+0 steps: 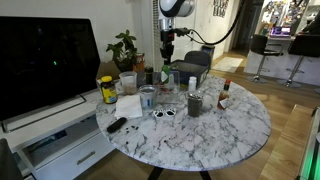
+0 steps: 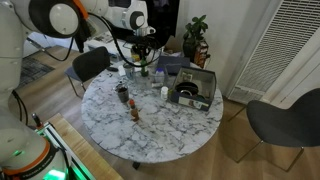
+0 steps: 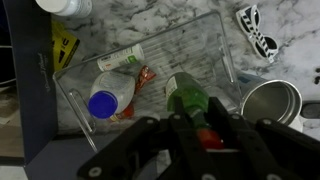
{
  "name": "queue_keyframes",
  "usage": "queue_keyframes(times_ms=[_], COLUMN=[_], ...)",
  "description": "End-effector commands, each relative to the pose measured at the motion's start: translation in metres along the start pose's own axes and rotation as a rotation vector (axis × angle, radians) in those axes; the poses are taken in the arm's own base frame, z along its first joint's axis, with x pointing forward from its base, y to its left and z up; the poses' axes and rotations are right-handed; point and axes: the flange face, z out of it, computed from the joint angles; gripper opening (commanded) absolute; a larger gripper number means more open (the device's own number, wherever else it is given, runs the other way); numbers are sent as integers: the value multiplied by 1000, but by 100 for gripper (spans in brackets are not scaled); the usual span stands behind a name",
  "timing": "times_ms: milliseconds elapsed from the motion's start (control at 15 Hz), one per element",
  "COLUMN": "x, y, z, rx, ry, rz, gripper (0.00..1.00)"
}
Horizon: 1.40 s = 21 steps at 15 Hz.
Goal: Put the green bottle and the transparent bottle with the red lid in the transparent box
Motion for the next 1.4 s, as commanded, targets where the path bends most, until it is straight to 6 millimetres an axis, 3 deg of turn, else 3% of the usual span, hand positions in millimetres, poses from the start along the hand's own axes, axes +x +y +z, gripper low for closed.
queue_keyframes(times_ms=[0, 533, 1333], x=[22, 49, 59], y=[8, 18, 30], z=[15, 56, 96], rx=[-70, -75, -68], ry=[-45, -24, -20], rz=[-29, -10, 67], gripper=[7, 7, 7])
